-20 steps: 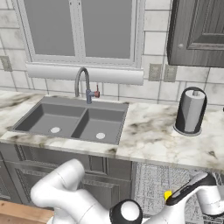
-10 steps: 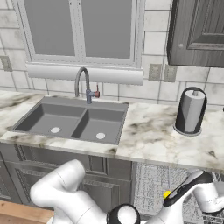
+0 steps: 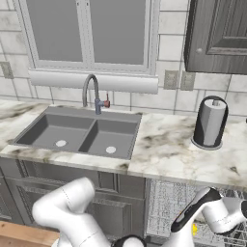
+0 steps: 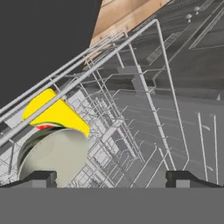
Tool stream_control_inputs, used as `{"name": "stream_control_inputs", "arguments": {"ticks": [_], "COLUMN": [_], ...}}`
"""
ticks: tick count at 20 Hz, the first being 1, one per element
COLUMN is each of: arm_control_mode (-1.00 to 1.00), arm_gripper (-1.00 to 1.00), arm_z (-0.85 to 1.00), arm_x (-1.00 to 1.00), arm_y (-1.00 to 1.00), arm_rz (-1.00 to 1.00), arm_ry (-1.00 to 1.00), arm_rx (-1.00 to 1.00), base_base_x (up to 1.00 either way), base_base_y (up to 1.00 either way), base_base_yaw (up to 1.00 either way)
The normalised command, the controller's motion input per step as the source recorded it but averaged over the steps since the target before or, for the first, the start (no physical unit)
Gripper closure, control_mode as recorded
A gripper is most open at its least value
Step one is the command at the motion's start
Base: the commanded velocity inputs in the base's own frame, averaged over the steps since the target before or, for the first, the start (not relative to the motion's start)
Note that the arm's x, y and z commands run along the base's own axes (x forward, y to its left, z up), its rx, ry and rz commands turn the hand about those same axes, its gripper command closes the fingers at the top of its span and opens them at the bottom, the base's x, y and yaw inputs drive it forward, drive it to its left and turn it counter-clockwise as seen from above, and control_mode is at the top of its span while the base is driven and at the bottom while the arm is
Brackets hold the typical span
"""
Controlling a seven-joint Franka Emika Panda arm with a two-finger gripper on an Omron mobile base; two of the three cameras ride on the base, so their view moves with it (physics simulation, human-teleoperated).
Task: Pick up the cup and bowl from the counter, place them in the dishwasher, and close the dishwasher door.
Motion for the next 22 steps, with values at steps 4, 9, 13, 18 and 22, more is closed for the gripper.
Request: {"name": "stream_control_inputs", "arguments": {"ticks": [4, 9, 13, 18, 22], "arm_control_mode": [-1.00, -1.00, -1.00, -1.00, -1.00], "arm_gripper": [-1.00, -1.00, -1.00, -1.00, -1.00], "arm_z": [-0.05, 0.00, 0.00, 0.00, 0.00], "arm_x": [0.00, -0.01, -0.07, -0.09, -0.34], "arm_y": [0.42, 0.36, 0.29, 0.20, 0.00], "arm_rz": [0.01, 0.01, 0.01, 0.00, 0.00], "arm_ry": [0.00, 0.00, 0.00, -0.01, -0.06], "arm_rx": [-0.06, -0.03, 0.00, 0.00, 0.00], "base_base_x": [0.00, 0.00, 0.00, 0.00, 0.00], "base_base_y": [0.00, 0.00, 0.00, 0.00, 0.00], "base_base_yaw": [0.00, 0.00, 0.00, 0.00, 0.00]}}
